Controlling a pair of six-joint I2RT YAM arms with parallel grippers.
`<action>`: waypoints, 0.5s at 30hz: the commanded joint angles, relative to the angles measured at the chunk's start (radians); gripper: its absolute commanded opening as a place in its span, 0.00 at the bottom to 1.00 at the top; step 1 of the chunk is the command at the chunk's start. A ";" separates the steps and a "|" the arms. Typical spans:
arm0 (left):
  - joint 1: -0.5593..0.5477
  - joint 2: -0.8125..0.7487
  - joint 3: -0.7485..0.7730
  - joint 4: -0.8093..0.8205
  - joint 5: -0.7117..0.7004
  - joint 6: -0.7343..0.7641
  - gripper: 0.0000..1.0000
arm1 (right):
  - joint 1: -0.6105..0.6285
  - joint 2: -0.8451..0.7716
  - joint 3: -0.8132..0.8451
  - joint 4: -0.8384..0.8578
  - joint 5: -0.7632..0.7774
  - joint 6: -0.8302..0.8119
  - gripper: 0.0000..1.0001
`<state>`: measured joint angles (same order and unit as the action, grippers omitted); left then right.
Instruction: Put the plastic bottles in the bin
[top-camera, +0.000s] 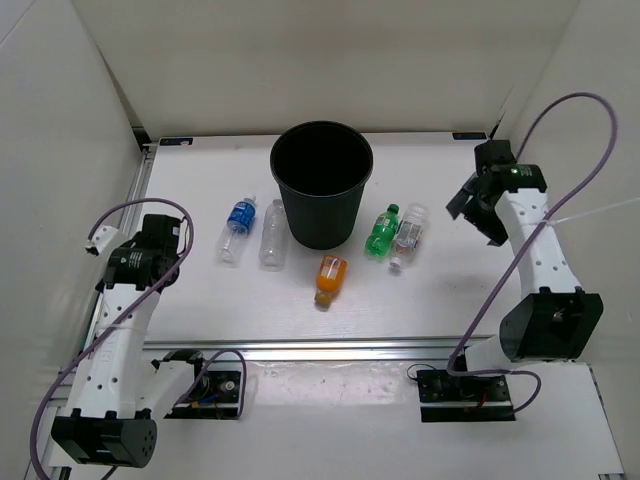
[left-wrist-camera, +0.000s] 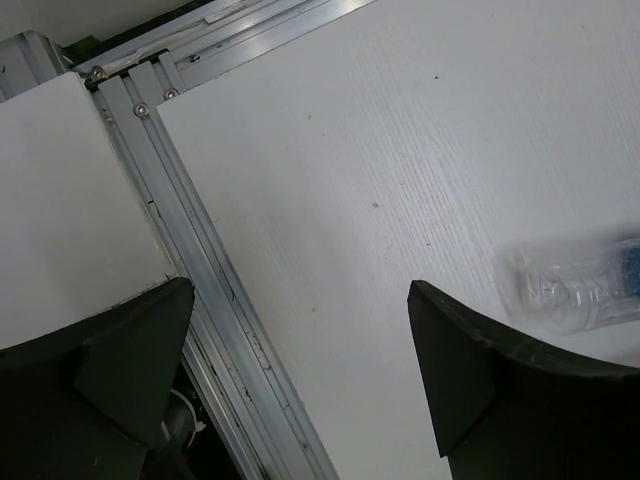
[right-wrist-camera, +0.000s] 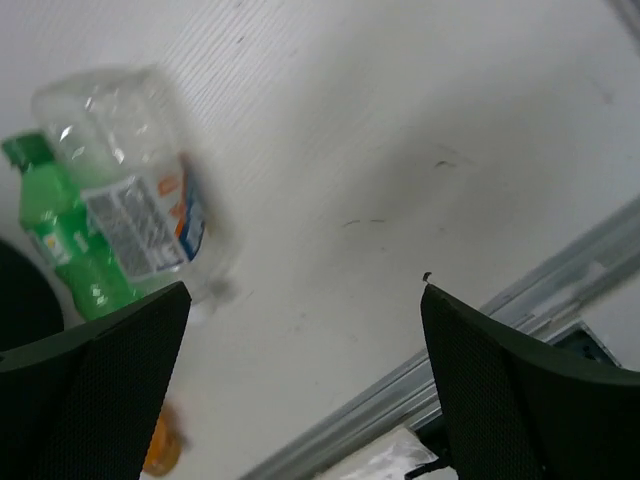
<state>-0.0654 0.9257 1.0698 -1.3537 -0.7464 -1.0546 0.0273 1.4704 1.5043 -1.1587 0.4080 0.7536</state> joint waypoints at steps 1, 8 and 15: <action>-0.020 -0.014 -0.005 -0.068 -0.014 0.025 0.99 | 0.016 -0.001 -0.068 0.167 -0.246 -0.175 1.00; -0.020 -0.044 -0.014 -0.059 -0.014 0.045 0.99 | 0.037 0.226 0.059 0.206 -0.504 -0.276 1.00; -0.020 -0.033 -0.033 0.007 -0.005 0.100 0.99 | 0.057 0.463 0.206 0.237 -0.592 -0.290 1.00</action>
<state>-0.0818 0.8936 1.0512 -1.3544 -0.7467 -0.9852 0.0689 1.8690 1.6234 -0.9600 -0.1184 0.4988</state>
